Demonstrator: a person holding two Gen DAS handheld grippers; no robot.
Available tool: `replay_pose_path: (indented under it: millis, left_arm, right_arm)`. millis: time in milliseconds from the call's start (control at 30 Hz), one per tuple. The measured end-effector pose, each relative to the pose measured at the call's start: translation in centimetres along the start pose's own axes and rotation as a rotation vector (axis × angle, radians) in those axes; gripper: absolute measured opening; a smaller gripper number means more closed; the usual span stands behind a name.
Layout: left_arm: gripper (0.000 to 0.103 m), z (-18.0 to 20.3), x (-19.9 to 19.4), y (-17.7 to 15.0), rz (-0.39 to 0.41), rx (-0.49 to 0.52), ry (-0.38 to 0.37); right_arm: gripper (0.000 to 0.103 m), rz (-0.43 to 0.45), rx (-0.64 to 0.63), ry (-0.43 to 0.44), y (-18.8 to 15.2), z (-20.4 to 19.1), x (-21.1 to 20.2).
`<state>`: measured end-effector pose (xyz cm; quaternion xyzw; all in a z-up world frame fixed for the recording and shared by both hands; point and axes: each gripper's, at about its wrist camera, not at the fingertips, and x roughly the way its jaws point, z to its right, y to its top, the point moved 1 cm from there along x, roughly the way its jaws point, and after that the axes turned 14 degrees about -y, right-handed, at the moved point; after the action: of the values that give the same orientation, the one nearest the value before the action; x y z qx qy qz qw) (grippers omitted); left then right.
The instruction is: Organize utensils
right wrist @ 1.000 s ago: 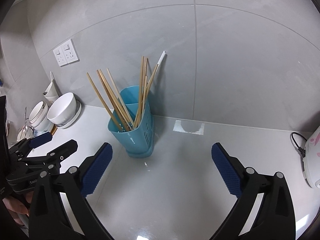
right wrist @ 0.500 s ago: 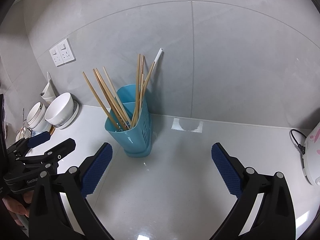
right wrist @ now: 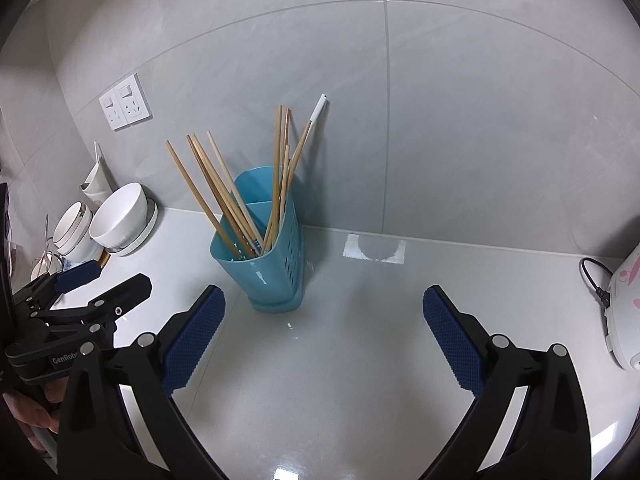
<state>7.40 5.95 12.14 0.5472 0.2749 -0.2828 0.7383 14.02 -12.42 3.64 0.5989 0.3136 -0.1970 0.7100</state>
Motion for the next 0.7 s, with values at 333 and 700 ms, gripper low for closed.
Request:
replay_pose_path:
  millis: [333, 700]
  left_arm:
    - [0.097, 0.34, 0.23, -0.05, -0.007, 0.020, -0.003]
    - [0.097, 0.20, 0.54, 0.18, -0.017, 0.002, 0.003]
  right_arm:
    - [0.095, -0.005, 0.000, -0.001, 0.02, -0.13, 0.12]
    - [0.095, -0.011, -0.001, 0.001, 0.04, -0.05, 0.24]
